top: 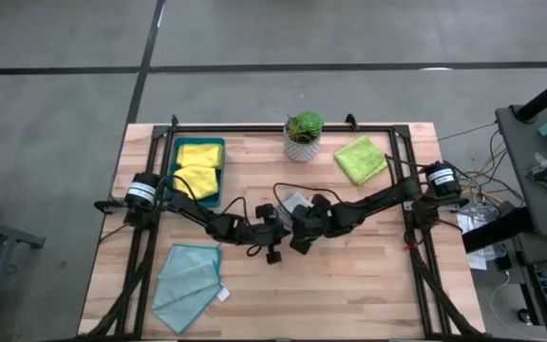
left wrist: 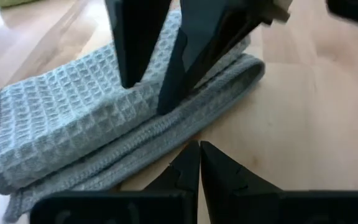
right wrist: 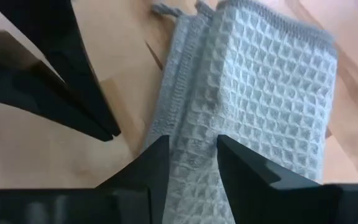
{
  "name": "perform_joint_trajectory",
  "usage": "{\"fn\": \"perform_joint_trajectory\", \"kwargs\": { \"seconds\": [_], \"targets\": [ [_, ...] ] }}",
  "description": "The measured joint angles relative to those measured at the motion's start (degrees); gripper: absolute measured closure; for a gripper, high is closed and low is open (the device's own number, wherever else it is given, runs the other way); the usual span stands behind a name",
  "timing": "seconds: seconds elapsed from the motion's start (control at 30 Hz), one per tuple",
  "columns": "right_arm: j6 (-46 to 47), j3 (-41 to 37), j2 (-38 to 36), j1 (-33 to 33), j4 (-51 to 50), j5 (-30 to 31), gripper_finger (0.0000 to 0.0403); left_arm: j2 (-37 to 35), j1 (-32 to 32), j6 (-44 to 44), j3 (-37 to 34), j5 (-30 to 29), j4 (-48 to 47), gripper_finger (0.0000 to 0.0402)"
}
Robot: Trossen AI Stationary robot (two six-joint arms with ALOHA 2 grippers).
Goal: Fold microfiber towels
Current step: Fold the gray towel
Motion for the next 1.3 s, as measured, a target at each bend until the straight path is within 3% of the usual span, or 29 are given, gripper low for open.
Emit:
{"fn": "perform_joint_trajectory", "kwargs": {
  "seconds": [0.17, 0.43, 0.73, 0.87, 1.3],
  "targets": [
    [0.0, -3.0, 0.0, -0.5, 4.9, 0.0, 0.0307, 0.0, 0.4, 0.0, 0.0, 0.0, 0.0, 0.0402],
    [-0.7, -2.7, 0.0, -0.5, 5.1, 0.0, 0.0388, 0.0, 2.0, 0.0, -0.1, -0.1, -0.7, 0.0402],
    [-1.6, 2.1, -0.1, -0.5, 1.8, 0.0, 0.0391, 0.0, 2.7, 0.0, -1.5, 0.0, -0.8, 0.0402],
    [0.3, 3.4, -0.1, -0.5, 1.9, -2.8, 0.0391, 0.0, 2.7, -0.8, -2.3, 0.0, -0.5, 0.0402],
    [4.6, 2.8, 4.4, -0.6, 6.1, -4.3, 0.0390, -0.8, 2.5, -1.5, -2.6, 0.4, -1.3, 0.0402]
  ]
}}
